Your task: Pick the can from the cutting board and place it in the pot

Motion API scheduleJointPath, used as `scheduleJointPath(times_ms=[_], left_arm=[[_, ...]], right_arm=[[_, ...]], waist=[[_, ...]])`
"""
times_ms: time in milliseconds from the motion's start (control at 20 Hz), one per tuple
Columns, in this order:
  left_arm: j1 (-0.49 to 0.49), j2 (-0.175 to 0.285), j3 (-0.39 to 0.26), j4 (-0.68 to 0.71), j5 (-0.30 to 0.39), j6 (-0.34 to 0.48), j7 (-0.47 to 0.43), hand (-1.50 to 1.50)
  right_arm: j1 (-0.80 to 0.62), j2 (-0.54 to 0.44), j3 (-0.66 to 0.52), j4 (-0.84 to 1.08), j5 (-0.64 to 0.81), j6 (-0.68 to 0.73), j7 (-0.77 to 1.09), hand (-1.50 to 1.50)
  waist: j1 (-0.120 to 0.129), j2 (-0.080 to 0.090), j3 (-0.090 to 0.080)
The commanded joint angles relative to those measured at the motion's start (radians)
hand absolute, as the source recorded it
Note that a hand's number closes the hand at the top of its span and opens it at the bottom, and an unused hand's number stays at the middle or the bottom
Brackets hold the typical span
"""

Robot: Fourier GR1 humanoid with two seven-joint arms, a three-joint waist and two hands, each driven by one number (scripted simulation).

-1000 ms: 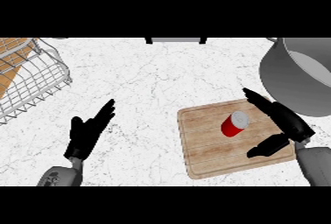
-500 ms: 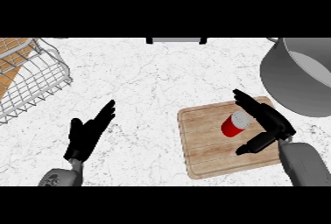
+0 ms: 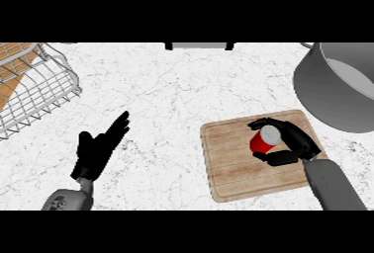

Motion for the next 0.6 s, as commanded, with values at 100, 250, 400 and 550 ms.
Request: scheduleJointPath(times_ms=[100, 250, 400, 550], left_arm=[[0.033, 0.032, 0.031, -0.037, 0.001, -0.041, -0.006, 0.0], [0.061, 0.006, 0.017, -0.032, 0.005, -0.044, -0.016, 0.0], [0.019, -0.011, 0.025, 0.028, -0.02, -0.029, -0.051, 0.0], [0.044, 0.015, 0.039, -0.016, -0.009, -0.06, -0.024, 0.0]], right_arm=[[-0.024, 0.05, 0.002, 0.149, 0.046, -0.011, -0.133, 1.5], [0.019, 0.049, -0.015, 0.149, 0.019, 0.016, -0.193, 1.5], [-0.002, 0.066, -0.029, 0.203, 0.029, -0.011, -0.267, 1.5], [-0.003, 0.074, -0.041, 0.209, 0.05, -0.078, -0.364, 1.5]], waist=[[0.004, 0.004, 0.005], [0.001, 0.003, 0.005], [0.0, 0.004, 0.004], [0.0, 0.003, 0.004]])
